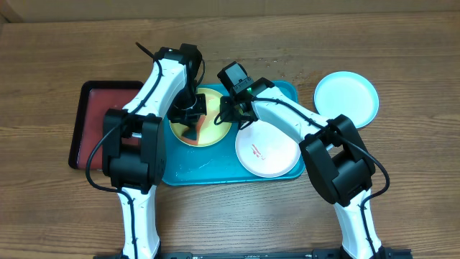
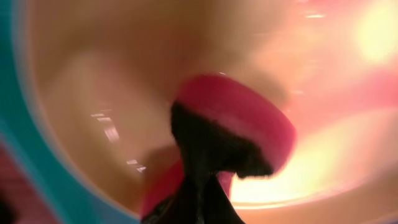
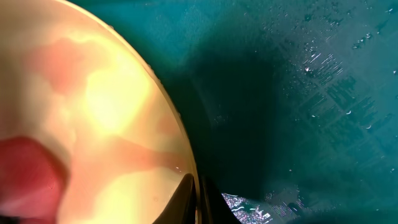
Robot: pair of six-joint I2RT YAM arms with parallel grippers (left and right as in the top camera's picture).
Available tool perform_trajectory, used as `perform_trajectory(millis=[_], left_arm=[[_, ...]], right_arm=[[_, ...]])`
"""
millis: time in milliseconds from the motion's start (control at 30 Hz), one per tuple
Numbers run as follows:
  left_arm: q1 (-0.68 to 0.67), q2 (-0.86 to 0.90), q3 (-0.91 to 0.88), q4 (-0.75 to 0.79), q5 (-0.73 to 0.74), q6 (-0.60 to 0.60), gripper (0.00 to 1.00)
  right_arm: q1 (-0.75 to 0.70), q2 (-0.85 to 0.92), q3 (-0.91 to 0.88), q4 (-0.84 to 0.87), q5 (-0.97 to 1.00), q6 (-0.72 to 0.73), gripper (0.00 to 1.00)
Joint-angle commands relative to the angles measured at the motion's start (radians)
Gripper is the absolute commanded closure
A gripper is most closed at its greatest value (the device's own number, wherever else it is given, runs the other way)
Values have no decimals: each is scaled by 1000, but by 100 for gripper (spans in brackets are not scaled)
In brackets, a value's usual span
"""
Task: Clean dirty plates on tray and stack at the side
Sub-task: 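Scrub the yellow plate with the sponge in the left gripper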
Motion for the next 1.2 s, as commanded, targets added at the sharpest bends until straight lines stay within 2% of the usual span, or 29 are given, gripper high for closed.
perform_trajectory(millis=[0,100,200,433,567,667,800,867,1000,1167], left_arm=[[-1,24,13,-16,-301,-62,96],[5,24,13,27,-364,-114,96],[7,24,13,104,-300,-116,96],[6,24,13,254,76,-22,96],[0,24,13,264,208,-21,96],[-13,24,12,243,227,-20,96],[-29,24,12,188,227,40,96],[-32,24,12,124,176,106,96],[-21,24,12,58,-72,104,96],[4,24,12,48,-469,-47,96]], right_arm=[[10,27,-23,-6,23,-3,96],[10,27,-23,-8,23,-3,96],[10,27,-23,-8,23,-3,96],[10,27,-23,-8,23,-3,96],[10,27,-23,-3,23,-3,96],[10,27,-23,-1,23,-3,96],[10,27,-23,-2,23,-3,96],[10,27,-23,-3,23,-3,96],[10,27,-23,-6,23,-3,96],[10,27,-23,-5,23,-3,96]])
